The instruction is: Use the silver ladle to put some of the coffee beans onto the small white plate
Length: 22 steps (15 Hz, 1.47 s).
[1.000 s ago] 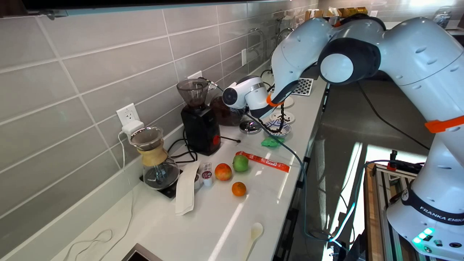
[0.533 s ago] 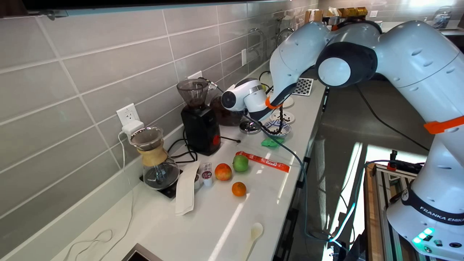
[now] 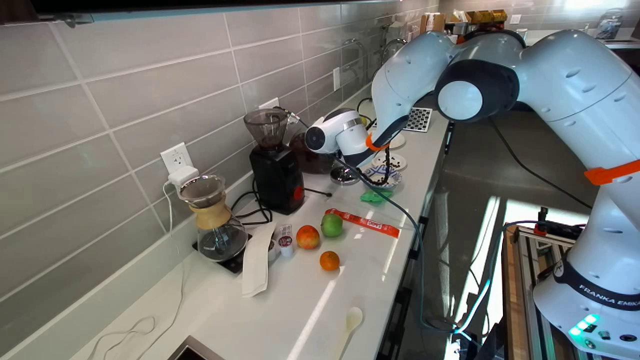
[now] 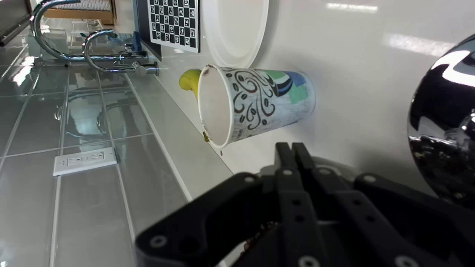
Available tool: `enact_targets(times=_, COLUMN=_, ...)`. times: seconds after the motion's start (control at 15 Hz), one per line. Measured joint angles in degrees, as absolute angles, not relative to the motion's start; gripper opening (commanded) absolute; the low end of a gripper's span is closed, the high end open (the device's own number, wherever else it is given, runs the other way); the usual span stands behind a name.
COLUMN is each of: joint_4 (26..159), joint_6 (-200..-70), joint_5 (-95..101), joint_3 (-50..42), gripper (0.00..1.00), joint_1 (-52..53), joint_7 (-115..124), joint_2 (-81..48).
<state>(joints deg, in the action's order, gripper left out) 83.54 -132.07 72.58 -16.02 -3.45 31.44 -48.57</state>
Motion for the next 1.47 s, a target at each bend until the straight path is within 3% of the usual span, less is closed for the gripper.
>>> enact_targets(times=0.6, joint_4=80.5, joint_6=-132.3, joint_5=67.2, joint_3=-11.2, gripper=0.01, joint_1=-7.9, joint_7=17.9, joint_2=-46.9)
enact_targets(times=1.47, joint_4=79.0, joint_6=-132.2, joint_5=43.5, joint_3=-7.7, gripper=0.01, joint_1=-13.0, joint_7=-11.4, joint_2=-44.4)
